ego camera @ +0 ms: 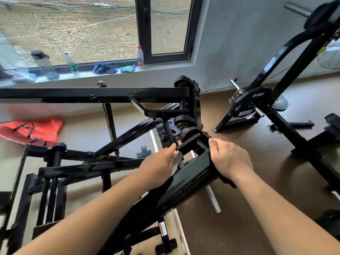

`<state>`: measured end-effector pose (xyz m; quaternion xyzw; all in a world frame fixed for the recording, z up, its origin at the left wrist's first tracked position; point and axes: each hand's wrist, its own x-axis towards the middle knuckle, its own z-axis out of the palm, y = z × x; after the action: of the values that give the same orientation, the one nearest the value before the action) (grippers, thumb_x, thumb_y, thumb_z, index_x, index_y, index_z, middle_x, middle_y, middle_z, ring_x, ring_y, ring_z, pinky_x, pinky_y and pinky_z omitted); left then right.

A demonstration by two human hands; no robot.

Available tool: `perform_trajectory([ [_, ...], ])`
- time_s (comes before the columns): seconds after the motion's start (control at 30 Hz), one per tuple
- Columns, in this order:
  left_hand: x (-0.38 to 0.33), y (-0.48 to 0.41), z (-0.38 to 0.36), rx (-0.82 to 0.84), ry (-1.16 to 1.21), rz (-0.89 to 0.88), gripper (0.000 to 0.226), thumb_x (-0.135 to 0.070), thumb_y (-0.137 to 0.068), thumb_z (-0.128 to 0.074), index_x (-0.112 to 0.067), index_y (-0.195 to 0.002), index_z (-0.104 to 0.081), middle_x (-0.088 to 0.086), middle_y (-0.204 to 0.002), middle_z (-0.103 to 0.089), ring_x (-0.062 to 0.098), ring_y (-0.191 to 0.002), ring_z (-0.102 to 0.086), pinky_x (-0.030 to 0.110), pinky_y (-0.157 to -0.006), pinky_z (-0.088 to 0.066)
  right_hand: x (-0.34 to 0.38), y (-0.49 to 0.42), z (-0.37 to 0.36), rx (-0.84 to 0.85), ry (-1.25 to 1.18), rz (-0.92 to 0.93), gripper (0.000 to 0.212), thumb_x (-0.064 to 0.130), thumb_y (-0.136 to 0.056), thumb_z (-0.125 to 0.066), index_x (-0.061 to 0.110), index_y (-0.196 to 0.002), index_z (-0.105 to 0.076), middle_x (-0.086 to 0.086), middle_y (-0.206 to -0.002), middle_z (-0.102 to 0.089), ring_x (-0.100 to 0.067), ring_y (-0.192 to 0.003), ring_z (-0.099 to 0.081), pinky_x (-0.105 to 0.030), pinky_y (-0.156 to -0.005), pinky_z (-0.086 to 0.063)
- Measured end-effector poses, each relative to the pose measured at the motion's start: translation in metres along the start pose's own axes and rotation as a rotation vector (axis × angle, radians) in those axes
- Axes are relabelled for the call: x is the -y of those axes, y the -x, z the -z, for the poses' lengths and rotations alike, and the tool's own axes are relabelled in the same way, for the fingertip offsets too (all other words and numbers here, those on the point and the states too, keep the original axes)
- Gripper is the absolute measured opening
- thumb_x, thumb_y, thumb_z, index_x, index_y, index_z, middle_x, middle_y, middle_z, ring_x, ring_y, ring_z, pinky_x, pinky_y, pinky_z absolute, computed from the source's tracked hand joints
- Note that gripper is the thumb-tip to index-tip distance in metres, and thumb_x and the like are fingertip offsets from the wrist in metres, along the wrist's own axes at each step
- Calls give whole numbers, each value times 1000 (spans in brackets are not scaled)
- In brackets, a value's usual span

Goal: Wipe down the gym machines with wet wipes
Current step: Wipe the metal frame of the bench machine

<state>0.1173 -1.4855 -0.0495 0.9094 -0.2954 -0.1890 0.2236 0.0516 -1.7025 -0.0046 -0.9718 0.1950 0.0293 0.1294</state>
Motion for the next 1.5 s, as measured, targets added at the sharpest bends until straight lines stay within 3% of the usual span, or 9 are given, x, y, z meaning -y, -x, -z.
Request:
perform_trajectory([
  [0.2,23,35,7,-169,63,-5,62,-65,-100,-11,-29,-114,-60,-7,-99,-72,20,-93,-68,42,-84,-55,-3,-4,-5,-14,-7,6,42,44,-109,-20,29,-83,-50,6,-89,-66,-26,-93,-62,-38,-73,-38],
  [0.3,-2,-3,9,-363,46,-260,55,-49,-108,-22,-19,-137,-58,0,-134,-67,24,-120,-65,43,-100,-55,-3,-5,-4,-24,-14,10,43,45,-109,-21,30,-85,-52,4,-96,-71,-26,-96,-64,-38,-73,-39],
  [0.53,4,-70,-1,16,-212,-590,53,-39,-112,-31,-22,-162,-24,-11,-169,-15,-2,-155,5,29,-129,-5,-7,-5,-6,-46,-34,39,39,44,-109,-24,31,-91,-56,3,-102,-73,-26,-100,-65,-36,-71,-36],
  [1.0,10,-10,5,31,12,-406,52,-44,-111,-28,-25,-160,-34,-17,-165,-27,-8,-153,-8,25,-126,-17,0,-1,-1,-45,-70,6,48,51,-109,-21,28,-87,-57,4,-93,-69,-27,-95,-63,-37,-73,-38],
  [1.1,-2,4,12,-79,161,-117,44,-44,-110,-33,-23,-118,-70,-4,-126,-71,12,-116,-64,35,-99,-49,0,7,-5,-238,-197,-91,56,52,-108,-24,24,-70,-53,8,-73,-63,-26,-78,-60,-35,-64,-38],
  [1.17,-10,16,21,-276,336,4,46,-44,-109,-35,-14,-90,-65,1,-83,-72,19,-81,-66,40,-80,-53,-5,12,-9,-421,-332,-214,57,49,-109,-25,22,-73,-60,-1,-77,-68,-30,-80,-64,-35,-65,-40],
  [1.23,-28,26,22,-420,403,-74,39,-43,-110,-33,-25,-112,-68,-13,-108,-73,-1,-104,-64,26,-98,-50,-9,9,-11,-462,-454,-331,63,51,-109,-21,17,-86,-69,-8,-89,-73,-33,-89,-66,-37,-71,-42],
  [1.33,-65,27,-11,-205,158,-226,51,-46,-111,-24,-34,-161,-26,-21,-165,-22,-7,-152,-12,25,-126,-17,-19,1,-13,-403,-645,-404,73,61,-100,-15,20,-106,-75,-4,-109,-76,-31,-107,-67,-42,-89,-50],
  [1.5,-71,24,-43,-15,-309,-207,65,-48,-110,-16,-26,-161,18,-8,-166,25,6,-151,29,35,-128,7,-67,10,-17,-244,-688,-158,56,53,-104,-26,32,-114,-76,17,-112,-76,-6,-108,-67,-29,-89,-50],
])
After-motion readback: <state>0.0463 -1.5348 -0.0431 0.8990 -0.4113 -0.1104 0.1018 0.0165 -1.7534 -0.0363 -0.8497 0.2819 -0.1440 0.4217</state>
